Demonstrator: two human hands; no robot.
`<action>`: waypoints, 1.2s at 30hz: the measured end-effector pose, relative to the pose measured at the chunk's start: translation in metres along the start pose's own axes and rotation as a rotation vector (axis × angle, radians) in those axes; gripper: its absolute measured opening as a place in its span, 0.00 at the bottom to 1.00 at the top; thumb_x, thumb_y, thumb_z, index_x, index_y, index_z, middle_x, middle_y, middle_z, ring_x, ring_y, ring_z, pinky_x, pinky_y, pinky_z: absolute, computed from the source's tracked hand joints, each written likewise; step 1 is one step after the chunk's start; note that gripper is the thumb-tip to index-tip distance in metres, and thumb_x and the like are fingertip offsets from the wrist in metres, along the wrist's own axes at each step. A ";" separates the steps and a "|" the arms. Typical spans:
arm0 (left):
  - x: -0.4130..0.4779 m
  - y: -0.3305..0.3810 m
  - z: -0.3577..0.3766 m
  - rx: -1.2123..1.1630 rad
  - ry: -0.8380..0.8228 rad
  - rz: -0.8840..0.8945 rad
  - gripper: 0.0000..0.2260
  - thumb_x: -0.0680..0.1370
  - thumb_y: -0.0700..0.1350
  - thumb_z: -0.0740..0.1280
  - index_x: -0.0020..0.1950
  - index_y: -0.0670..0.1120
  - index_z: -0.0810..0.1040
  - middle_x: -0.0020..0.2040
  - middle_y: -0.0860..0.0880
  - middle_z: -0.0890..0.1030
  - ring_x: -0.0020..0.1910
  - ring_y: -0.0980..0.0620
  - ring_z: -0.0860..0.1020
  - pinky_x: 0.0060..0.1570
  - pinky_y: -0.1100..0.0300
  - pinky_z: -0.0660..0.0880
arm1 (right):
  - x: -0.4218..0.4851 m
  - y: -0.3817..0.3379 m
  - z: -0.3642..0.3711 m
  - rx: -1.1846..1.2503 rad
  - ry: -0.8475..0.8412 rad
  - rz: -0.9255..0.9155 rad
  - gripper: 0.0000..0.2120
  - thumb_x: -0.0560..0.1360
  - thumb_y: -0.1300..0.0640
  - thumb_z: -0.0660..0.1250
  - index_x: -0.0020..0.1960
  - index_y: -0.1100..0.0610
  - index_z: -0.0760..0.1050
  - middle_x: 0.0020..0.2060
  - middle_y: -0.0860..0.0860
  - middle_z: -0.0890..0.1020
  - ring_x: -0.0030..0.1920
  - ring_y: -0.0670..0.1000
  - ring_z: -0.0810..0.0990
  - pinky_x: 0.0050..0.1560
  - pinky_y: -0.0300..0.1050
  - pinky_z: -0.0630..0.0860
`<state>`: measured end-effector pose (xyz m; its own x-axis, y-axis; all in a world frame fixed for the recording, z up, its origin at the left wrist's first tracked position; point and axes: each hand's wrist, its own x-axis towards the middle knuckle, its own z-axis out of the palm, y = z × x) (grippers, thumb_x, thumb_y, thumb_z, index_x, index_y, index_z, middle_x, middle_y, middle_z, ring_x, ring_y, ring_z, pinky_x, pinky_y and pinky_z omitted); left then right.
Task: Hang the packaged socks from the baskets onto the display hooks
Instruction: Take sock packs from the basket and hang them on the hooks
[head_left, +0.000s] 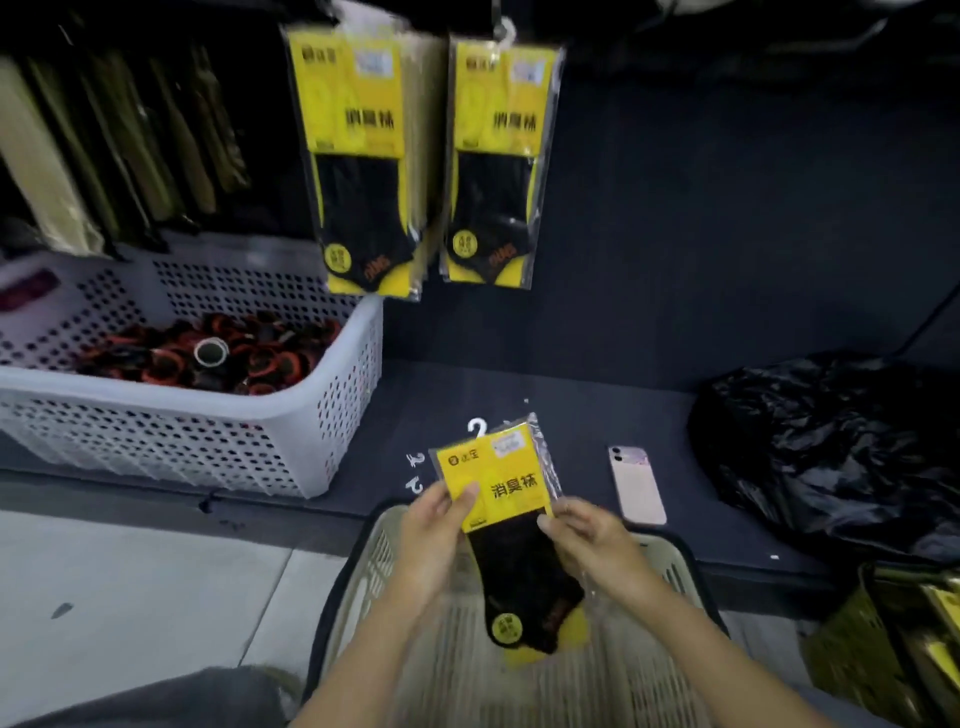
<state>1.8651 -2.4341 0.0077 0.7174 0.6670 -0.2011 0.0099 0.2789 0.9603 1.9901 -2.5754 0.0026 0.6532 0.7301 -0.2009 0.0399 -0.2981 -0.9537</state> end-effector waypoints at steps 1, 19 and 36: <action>0.003 0.022 0.004 0.020 -0.028 0.063 0.08 0.77 0.41 0.66 0.55 0.42 0.80 0.50 0.45 0.85 0.49 0.50 0.83 0.45 0.64 0.78 | 0.002 -0.022 -0.002 0.068 0.015 -0.046 0.04 0.74 0.57 0.69 0.49 0.53 0.79 0.41 0.44 0.86 0.44 0.38 0.83 0.43 0.27 0.74; 0.075 0.258 0.064 0.047 -0.060 0.593 0.18 0.78 0.48 0.65 0.66 0.61 0.65 0.57 0.65 0.73 0.54 0.67 0.76 0.49 0.73 0.72 | 0.088 -0.296 -0.038 0.273 0.413 -0.482 0.06 0.77 0.59 0.66 0.48 0.62 0.79 0.44 0.58 0.85 0.47 0.56 0.84 0.52 0.54 0.79; 0.172 0.229 0.050 0.255 0.012 0.314 0.30 0.79 0.53 0.63 0.77 0.51 0.54 0.74 0.49 0.64 0.72 0.52 0.63 0.63 0.62 0.64 | 0.198 -0.274 -0.031 0.410 0.589 -0.096 0.11 0.75 0.54 0.70 0.53 0.59 0.79 0.50 0.55 0.81 0.51 0.55 0.78 0.53 0.50 0.76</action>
<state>2.0256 -2.2901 0.2024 0.7050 0.7008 0.1094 -0.0356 -0.1191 0.9922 2.1320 -2.3681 0.2314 0.9647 0.2545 -0.0684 -0.0939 0.0897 -0.9915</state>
